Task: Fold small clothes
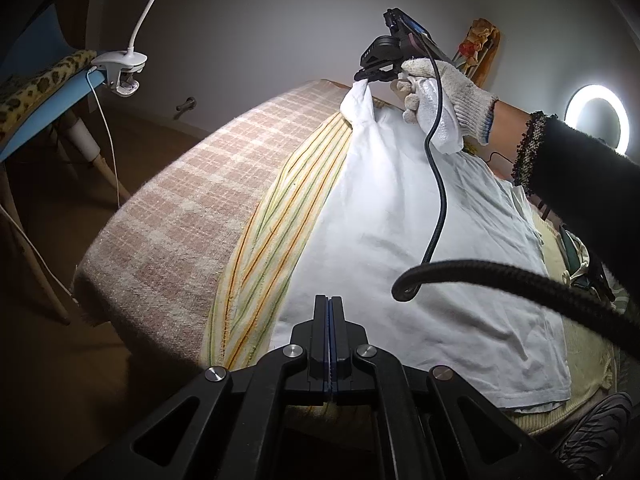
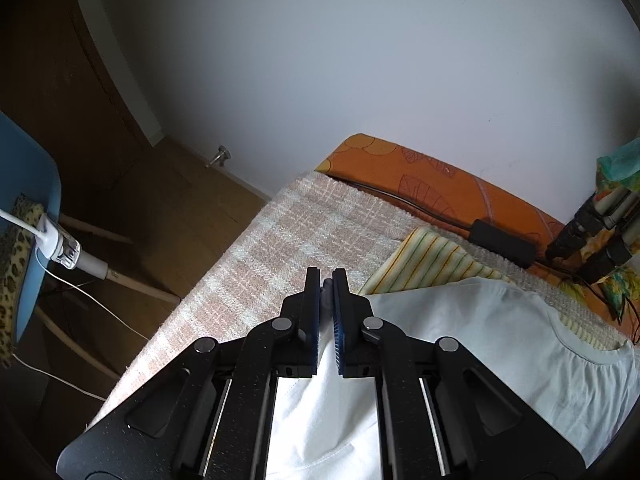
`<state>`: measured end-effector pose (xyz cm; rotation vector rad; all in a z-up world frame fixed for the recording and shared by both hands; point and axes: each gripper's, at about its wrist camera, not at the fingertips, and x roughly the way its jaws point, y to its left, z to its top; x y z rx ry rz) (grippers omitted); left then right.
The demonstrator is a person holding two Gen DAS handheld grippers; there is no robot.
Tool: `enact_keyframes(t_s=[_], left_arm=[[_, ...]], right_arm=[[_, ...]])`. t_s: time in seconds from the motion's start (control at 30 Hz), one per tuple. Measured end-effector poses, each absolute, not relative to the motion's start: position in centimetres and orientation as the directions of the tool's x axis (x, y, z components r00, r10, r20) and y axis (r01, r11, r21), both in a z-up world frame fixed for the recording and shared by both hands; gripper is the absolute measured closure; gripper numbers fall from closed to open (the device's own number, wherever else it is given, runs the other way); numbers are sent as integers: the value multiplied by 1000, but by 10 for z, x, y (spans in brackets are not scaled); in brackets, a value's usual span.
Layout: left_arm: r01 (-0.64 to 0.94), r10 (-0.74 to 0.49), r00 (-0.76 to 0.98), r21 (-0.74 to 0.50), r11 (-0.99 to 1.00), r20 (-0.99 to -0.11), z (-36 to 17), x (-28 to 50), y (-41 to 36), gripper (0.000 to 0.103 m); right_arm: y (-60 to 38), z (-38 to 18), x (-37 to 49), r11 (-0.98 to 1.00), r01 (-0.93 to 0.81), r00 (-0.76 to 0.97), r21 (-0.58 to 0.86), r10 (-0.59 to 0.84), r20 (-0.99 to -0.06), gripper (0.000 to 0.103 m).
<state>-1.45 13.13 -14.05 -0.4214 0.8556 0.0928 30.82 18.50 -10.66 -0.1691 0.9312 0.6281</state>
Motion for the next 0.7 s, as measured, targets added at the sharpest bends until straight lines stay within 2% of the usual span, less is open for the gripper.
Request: enact_keyframes(t_s=[0.13, 0.17, 0.23, 0.27, 0.37, 0.4, 0.47, 0.5, 0.7], left_arm=[[-263, -38, 658, -277, 924, -752, -139, -15, 129, 103], [-273, -17, 655, -259, 927, -755, -139, -15, 129, 94], [-280, -16, 639, -252, 926, -769, -145, -12, 132, 68], [-287, -17, 627, -251, 924, -779, -149, -10, 133, 71], [-293, -38, 585, -255, 921, -810, -161, -7, 135, 73], [-291, -37, 583, -251, 923, -812, -163, -8, 134, 77], [-296, -2, 581, -214, 931, -814, -163, -8, 132, 100], [-295, 1, 582, -209, 932, -813, -163, -8, 132, 103], [-281, -4, 658, -251, 926, -753, -142, -16, 133, 103]], right_arm=[[181, -104, 307, 809, -574, 438, 125, 433, -788, 96], [181, -103, 307, 807, -577, 438, 123, 433, -787, 96], [180, -102, 305, 804, -582, 438, 121, 435, -787, 96], [180, -102, 304, 803, -584, 436, 121, 437, -787, 96], [182, -102, 303, 799, -590, 437, 118, 438, -786, 96], [181, -102, 303, 798, -591, 437, 116, 438, -785, 96], [181, -102, 304, 797, -592, 436, 119, 441, -784, 96], [181, -102, 303, 799, -590, 437, 119, 439, -785, 96], [177, -102, 307, 799, -586, 431, 136, 449, -783, 96]])
